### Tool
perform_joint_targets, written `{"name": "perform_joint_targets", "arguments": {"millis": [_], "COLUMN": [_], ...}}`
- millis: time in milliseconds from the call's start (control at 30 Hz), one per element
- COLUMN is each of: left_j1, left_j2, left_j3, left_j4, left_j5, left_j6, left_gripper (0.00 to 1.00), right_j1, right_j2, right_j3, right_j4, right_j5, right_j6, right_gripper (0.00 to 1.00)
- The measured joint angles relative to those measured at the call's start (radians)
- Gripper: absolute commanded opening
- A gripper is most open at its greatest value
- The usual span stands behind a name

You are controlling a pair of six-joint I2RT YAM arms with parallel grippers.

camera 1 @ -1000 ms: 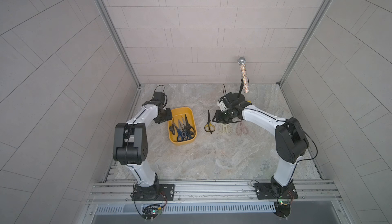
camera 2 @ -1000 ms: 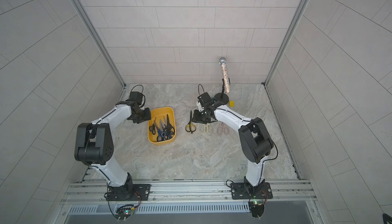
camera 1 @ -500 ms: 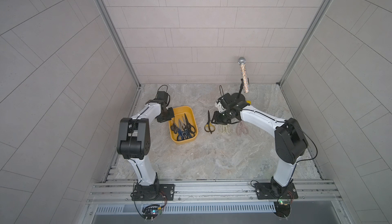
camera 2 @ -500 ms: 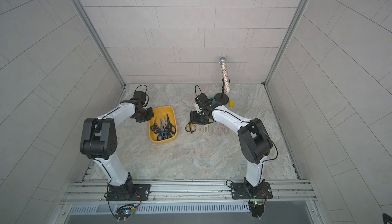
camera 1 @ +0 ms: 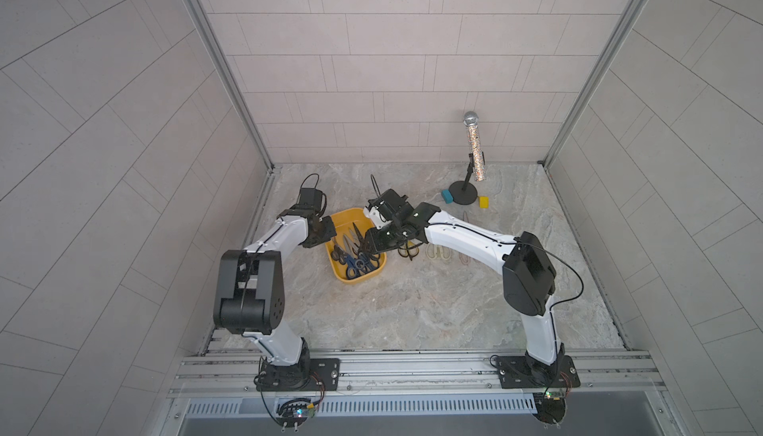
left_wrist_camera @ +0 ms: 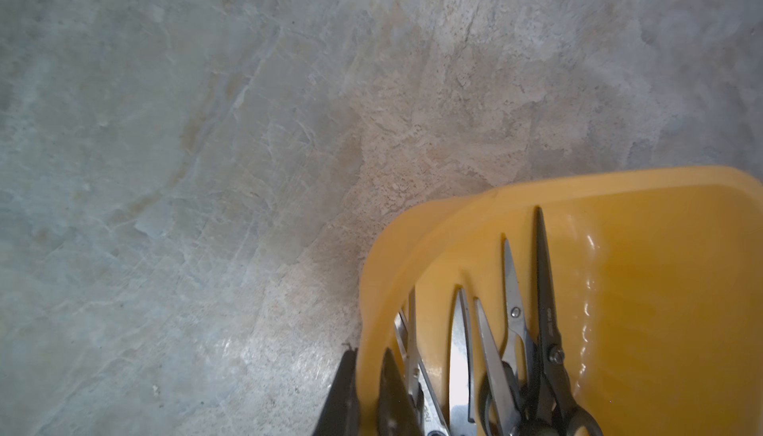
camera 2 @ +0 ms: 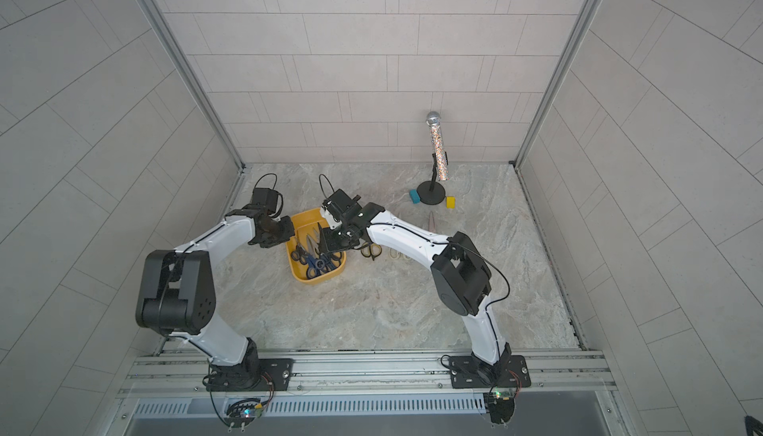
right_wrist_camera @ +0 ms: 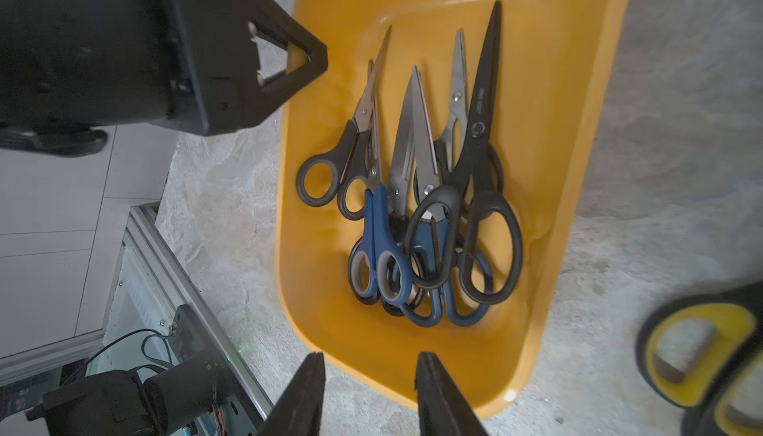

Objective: Take the scissors out of the storage box
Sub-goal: Pick up the storage box at the center of the board, then pick up the scissors from the storage box.

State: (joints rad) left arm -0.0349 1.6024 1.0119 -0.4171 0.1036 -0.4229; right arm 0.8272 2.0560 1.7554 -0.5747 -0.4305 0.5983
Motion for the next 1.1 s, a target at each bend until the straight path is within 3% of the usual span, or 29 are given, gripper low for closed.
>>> {"name": "perform_joint_targets", "arguments": {"millis": [167, 467, 900, 1100], "left_j1": [0.000, -0.008, -0.014, -0.014], "left_j2": [-0.101, -0.108, -0.108, -0.108], "left_j3": [-0.101, -0.126, -0.130, -0.130], "left_j4": [0.106, 0.166, 0.179, 0.178], "left_j5": [0.006, 0.011, 0.005, 0.003], "left_j6": [-0.008, 0.002, 0.005, 0.005], "left_gripper": [0.00, 0.00, 0.00, 0.00], "right_j1": [0.001, -0.005, -0.005, -0.002], "right_j2": [0.080, 0.183, 0.205, 0.212], "right_j3": [0.039, 0.133, 0.118, 0.118], "right_j4": [-0.022, -0.068, -0.080, -0.074], "right_j5": [-0.013, -0.056, -0.115, -0.139], "right_j6": [-0.021, -0.070, -0.071, -0.061], "right_gripper": [0.45, 0.44, 0.41, 0.33]}}
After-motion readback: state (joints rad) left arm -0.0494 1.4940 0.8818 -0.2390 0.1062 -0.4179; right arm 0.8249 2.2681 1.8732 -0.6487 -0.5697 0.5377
